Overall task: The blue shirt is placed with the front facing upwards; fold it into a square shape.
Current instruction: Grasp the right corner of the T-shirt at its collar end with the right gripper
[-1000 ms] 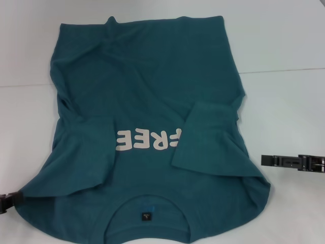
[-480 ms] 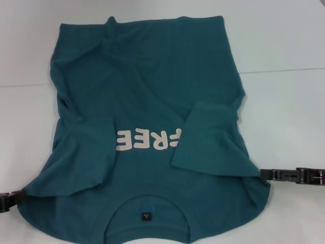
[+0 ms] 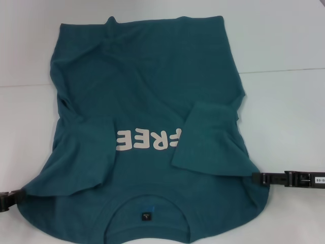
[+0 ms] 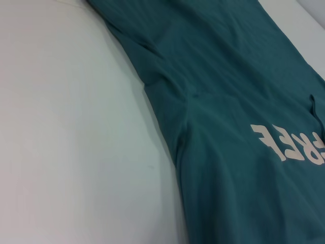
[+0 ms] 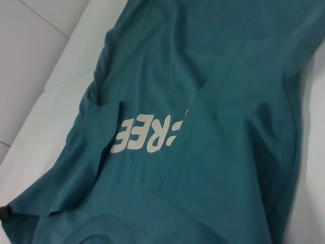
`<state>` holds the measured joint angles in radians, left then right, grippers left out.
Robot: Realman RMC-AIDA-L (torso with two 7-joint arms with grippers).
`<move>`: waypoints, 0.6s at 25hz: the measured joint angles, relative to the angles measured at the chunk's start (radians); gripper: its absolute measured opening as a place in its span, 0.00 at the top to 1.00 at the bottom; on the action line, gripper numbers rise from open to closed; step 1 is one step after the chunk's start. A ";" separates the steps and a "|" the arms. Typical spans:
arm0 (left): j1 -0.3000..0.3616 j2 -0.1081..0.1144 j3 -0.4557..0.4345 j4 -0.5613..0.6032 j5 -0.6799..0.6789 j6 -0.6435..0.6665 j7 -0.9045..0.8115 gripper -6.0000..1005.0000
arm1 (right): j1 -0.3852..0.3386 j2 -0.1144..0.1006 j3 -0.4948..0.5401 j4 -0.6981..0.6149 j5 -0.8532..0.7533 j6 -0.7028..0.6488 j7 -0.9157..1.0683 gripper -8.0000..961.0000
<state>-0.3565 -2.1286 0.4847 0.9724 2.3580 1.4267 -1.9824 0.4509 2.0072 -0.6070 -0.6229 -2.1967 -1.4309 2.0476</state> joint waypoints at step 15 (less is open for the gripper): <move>-0.008 0.001 0.002 0.000 0.001 0.002 0.001 1.00 | 0.016 0.002 0.009 0.026 -0.026 0.028 0.002 0.60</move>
<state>-0.3647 -2.1276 0.4864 0.9729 2.3591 1.4283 -1.9819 0.4669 2.0094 -0.5984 -0.5965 -2.2222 -1.4024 2.0494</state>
